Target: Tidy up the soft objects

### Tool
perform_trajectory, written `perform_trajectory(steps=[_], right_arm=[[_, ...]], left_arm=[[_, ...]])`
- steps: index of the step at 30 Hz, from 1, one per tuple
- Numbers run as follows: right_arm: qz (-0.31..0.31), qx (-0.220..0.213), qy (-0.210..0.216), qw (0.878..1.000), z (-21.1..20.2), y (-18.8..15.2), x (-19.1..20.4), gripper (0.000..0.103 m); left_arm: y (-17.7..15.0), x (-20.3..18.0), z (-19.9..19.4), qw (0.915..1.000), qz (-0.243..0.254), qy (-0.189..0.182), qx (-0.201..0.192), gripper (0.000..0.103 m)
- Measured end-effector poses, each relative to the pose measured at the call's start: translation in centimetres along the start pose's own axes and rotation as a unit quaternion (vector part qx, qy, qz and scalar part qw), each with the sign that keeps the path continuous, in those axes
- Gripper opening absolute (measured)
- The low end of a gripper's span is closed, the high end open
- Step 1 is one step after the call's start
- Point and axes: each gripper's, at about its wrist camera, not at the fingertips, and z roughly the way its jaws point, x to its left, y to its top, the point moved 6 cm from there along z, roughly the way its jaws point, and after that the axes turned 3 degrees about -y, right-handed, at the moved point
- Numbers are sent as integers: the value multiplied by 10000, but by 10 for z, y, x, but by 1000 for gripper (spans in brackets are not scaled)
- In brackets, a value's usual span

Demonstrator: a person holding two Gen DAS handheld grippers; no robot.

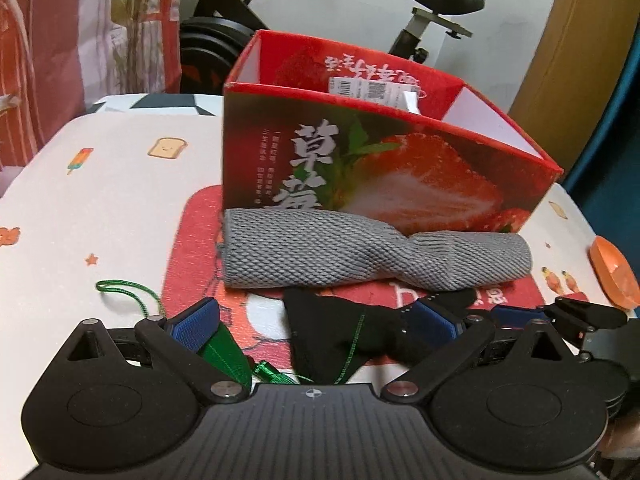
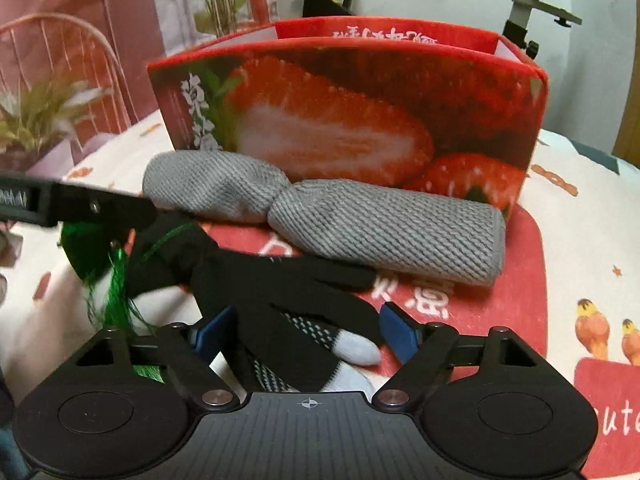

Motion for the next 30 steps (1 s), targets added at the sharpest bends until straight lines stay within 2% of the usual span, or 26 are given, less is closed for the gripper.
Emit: perform_trajectory(steps=[3, 5, 6, 8, 10, 16, 22, 30], right_arm=[[-184, -44, -83, 9998, -4, -4, 0, 59], [-82, -57, -39, 9999, -8, -5, -4, 50], [16, -64, 1, 10000, -9, -5, -6, 41], [190, -60, 99, 9998, -10, -4, -10, 34], [200, -70, 116, 9997, -9, -4, -11, 29], [174, -84, 110, 9998, -9, -5, -10, 27], [244, -20, 31, 9997, -11, -5, -14, 23], [551, 42, -134, 9984, -17, -9, -29, 22]], left_arm=[[-2, -4, 1, 9999, 27, -101, 20, 101], [-4, -7, 3, 9999, 70, -119, 34, 101], [-4, -9, 3, 9999, 72, -149, 37, 98], [-5, -10, 4, 9997, 39, -245, 45, 91], [-7, -11, 6, 9993, -27, -362, 83, 78], [-12, -8, 10, 9985, -202, -491, 151, 71], [-11, -5, 11, 9983, -254, -497, 139, 71], [-12, -6, 12, 9988, -184, -442, 136, 71]])
